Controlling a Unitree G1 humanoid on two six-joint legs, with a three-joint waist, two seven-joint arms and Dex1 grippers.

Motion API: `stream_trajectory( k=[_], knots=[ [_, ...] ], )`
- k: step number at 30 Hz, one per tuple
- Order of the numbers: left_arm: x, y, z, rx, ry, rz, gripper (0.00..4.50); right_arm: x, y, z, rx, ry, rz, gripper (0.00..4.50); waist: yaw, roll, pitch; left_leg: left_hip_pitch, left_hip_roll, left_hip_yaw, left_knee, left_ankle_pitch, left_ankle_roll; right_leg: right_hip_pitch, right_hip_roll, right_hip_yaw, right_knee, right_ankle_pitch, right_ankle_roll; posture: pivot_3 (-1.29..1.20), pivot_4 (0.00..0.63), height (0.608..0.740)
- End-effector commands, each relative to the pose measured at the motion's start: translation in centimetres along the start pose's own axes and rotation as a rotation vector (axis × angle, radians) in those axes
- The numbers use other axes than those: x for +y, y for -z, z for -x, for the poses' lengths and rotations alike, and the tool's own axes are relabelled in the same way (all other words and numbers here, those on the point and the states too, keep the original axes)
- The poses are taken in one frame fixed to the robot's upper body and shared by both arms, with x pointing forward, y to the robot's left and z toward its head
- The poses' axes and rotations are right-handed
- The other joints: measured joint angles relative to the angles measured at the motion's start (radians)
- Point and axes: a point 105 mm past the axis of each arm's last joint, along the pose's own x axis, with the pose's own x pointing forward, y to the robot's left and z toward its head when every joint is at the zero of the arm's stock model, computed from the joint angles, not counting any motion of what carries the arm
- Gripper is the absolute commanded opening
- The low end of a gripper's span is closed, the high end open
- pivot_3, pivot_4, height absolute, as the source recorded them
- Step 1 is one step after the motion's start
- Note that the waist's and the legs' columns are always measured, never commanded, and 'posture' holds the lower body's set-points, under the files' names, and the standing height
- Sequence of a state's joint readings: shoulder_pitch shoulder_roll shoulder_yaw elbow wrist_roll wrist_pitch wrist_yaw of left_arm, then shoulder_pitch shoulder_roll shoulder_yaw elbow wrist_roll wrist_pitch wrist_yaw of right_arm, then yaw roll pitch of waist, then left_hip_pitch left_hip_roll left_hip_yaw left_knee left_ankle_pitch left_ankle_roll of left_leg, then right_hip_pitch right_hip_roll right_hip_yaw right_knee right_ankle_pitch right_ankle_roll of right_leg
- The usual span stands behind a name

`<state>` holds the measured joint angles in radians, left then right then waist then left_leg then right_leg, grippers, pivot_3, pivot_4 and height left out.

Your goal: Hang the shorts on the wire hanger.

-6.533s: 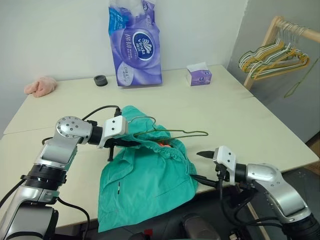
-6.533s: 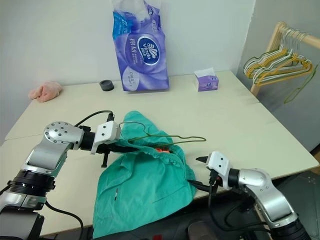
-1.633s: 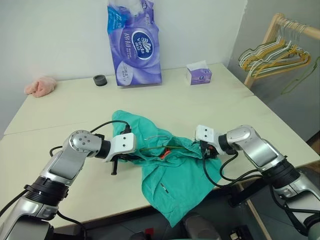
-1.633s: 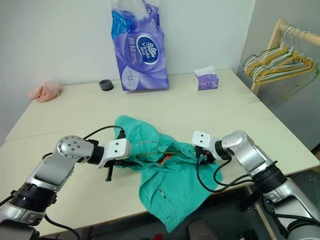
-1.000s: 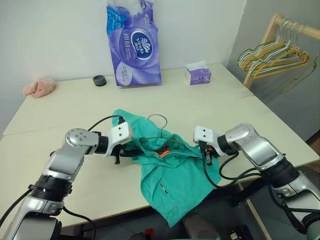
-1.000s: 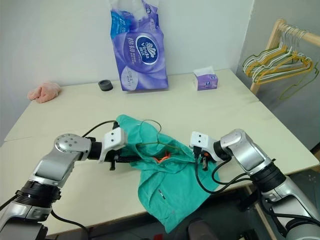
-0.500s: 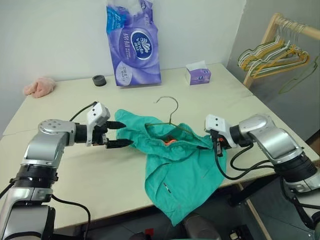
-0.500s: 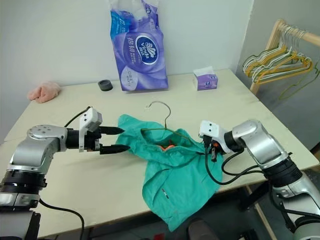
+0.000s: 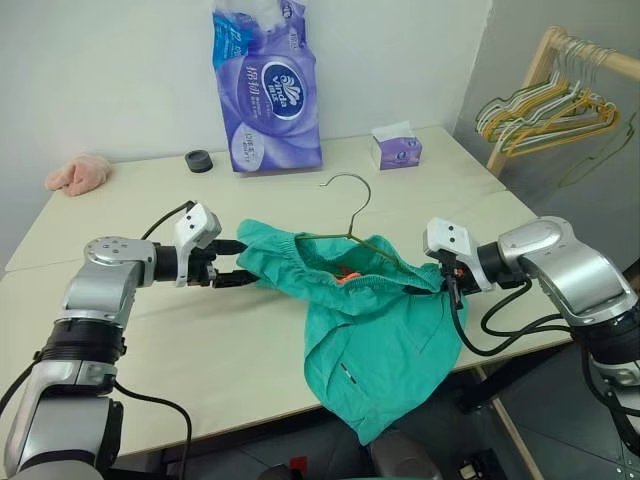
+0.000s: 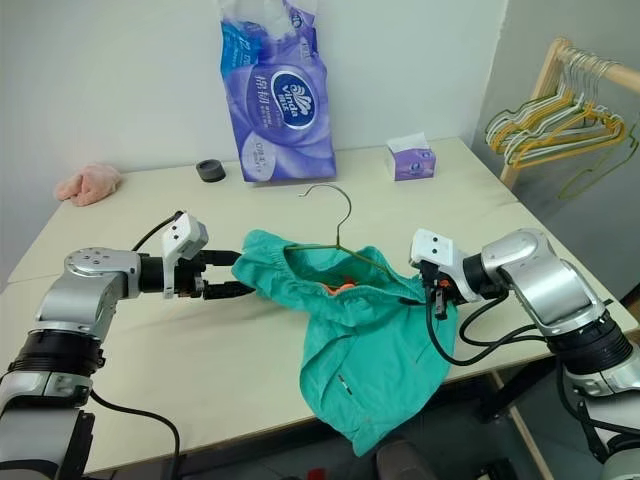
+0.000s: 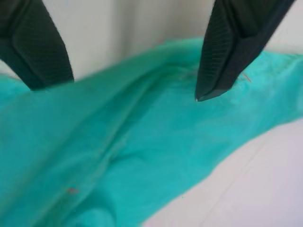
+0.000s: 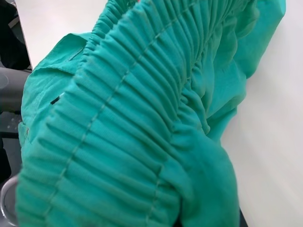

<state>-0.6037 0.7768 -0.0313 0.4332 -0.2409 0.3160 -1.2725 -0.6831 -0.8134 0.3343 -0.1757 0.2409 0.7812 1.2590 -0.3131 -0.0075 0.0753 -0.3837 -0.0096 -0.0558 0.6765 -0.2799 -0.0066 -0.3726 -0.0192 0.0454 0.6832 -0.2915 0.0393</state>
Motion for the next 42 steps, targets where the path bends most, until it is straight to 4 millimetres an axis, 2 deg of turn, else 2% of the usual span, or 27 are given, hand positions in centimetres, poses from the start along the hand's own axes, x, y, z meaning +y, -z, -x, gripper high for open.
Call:
stream_trajectory(
  k=[1, 9, 15, 21, 28, 35, 39, 42],
  knots=[
    [0.3, -1.4, -0.2, -0.042, -0.013, -0.053, 2.55, 0.1, -1.1, 0.9, -0.036, 0.02, 0.033, 0.0, -0.005, 0.0, 0.0, 0.0, 0.0, 0.0, 0.0, 0.0, 0.0, 0.0, 0.0, 0.0, 0.0, 0.0, 0.0, -0.37, 0.032, 0.74],
    [-0.1, -1.1, -0.3, -0.043, -0.008, -0.088, 0.02, 0.3, -0.8, 1.4, -0.037, 0.014, -0.007, 0.0, -0.016, 0.0, 0.0, -0.001, 0.0, 0.0, 0.0, 0.0, 0.0, 0.0, 0.0, 0.0, 0.0, 0.0, 0.0, -0.37, 0.035, 0.74],
    [0.2, -0.9, -0.1, -0.048, -0.041, -0.1, 0.02, 0.3, 0.0, 2.1, -0.04, 0.002, -0.106, 0.0, -0.016, 0.0, 0.0, -0.001, 0.0, 0.0, 0.0, 0.0, 0.0, 0.0, 0.0, 0.0, 0.0, 0.0, 0.0, -0.36, 0.037, 0.74],
    [0.5, -0.3, 0.1, -0.037, -0.076, -0.113, 0.02, -0.3, 2.8, 2.9, 0.003, 0.063, -0.21, 0.0, -0.015, 0.0, 0.0, -0.001, 0.0, 0.0, 0.0, 0.0, 0.0, 0.0, 0.0, 0.0, 0.0, 0.0, 0.0, -0.36, 0.04, 0.74],
    [0.4, 0.2, 0.1, -0.022, -0.081, -0.122, 0.02, 0.1, 2.1, 3.2, -0.026, 0.057, -0.211, 0.0, -0.018, 0.0, 0.0, -0.001, 0.0, 0.0, 0.0, 0.0, 0.0, 0.0, 0.0, 0.0, 0.0, 0.0, 0.0, -0.36, 0.039, 0.74],
    [-0.1, -0.6, -0.8, -0.059, -0.069, -0.144, 0.02, 0.7, 1.1, 2.6, -0.049, 0.035, -0.187, 0.0, -0.017, 0.0, 0.0, -0.001, 0.0, 0.0, 0.0, 0.0, 0.0, 0.0, 0.0, 0.0, 0.0, 0.0, 0.0, -0.37, 0.036, 0.74],
    [-0.4, -0.3, -1.0, -0.047, -0.064, -0.145, 0.02, 0.6, 0.9, 2.4, -0.057, 0.035, -0.188, 0.0, -0.018, 0.0, 0.0, -0.001, 0.0, 0.0, 0.0, 0.0, 0.0, 0.0, 0.0, 0.0, 0.0, 0.0, 0.0, -0.37, 0.033, 0.74],
    [-0.3, -0.2, -0.9, -0.063, -0.081, -0.132, 0.66, 0.6, 0.8, 2.5, -0.064, 0.033, -0.199, 0.0, -0.018, 0.0, 0.0, -0.001, 0.0, 0.0, 0.0, 0.0, 0.0, 0.0, 0.0, 0.0, 0.0, 0.0, 0.0, -0.37, 0.031, 0.74]
  ],
)
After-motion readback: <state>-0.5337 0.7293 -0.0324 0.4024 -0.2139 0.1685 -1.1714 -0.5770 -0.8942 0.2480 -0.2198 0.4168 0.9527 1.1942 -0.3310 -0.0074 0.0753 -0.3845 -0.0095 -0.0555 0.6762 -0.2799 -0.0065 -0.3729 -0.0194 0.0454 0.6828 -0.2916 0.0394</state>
